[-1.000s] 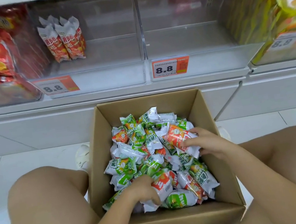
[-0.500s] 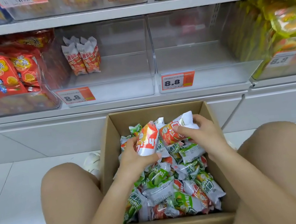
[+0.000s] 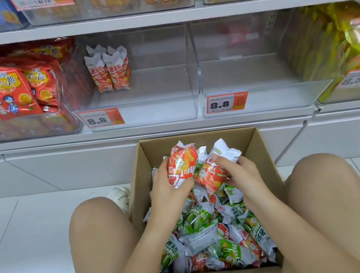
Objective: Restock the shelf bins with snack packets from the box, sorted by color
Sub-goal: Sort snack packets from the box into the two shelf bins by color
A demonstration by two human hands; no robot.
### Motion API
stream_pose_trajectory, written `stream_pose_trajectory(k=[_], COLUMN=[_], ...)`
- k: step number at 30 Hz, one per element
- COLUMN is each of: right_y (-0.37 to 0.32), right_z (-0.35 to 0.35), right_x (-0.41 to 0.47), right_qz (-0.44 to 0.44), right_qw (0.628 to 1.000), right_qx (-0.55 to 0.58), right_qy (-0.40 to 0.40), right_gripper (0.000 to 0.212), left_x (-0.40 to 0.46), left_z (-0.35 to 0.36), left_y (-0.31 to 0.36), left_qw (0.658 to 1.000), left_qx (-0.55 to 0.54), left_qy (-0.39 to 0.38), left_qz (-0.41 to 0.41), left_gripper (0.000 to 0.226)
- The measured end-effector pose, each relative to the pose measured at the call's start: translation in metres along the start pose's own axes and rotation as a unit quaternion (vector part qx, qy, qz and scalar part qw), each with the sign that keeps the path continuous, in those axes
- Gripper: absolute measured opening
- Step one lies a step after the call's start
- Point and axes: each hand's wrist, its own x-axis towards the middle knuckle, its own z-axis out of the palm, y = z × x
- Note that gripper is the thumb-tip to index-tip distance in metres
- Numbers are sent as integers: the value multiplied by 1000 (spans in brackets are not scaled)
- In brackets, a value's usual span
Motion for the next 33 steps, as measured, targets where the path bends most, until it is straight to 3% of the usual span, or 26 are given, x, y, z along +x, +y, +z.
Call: stream_pose_trajectory(k=[3,10,14,22,25,28,31,33], right_y=[6,15,13,6,7,3,-4,-12], right_z=[0,0,-3,-19,-22,-20,-15,-6], right_x=[3,6,6,12,13,15,19,20], right_qz=[22,78,82,144,121,112,149,187], right_qw=[1000,996,996,982,986,988,984,975], right_qx=[-1,-1,-2,101,87,84,55,1], right_qy=[-19,-40,-34,-71,-76,-68,-83,-120], right_gripper=[30,39,30,16,20,29,44,44], left_x=[-1,0,0,3,8,18,29,39], left_z=[-1,-7,-7,-20,-27,-33,-45,-53], left_y=[-5,-16,-14,-4,-3,-3,2,9], left_qw=[1000,1000,998,984,983,981,959,943], left_qx=[-7,-29,-64,-176,-176,-179,-221,-190], left_qy=[11,7,5,-35,-49,-69,-170,-269], left_qz=[1,-6,10,-19,-18,-41,-46,-42], left_gripper=[63,61,59,41,55,83,104,108])
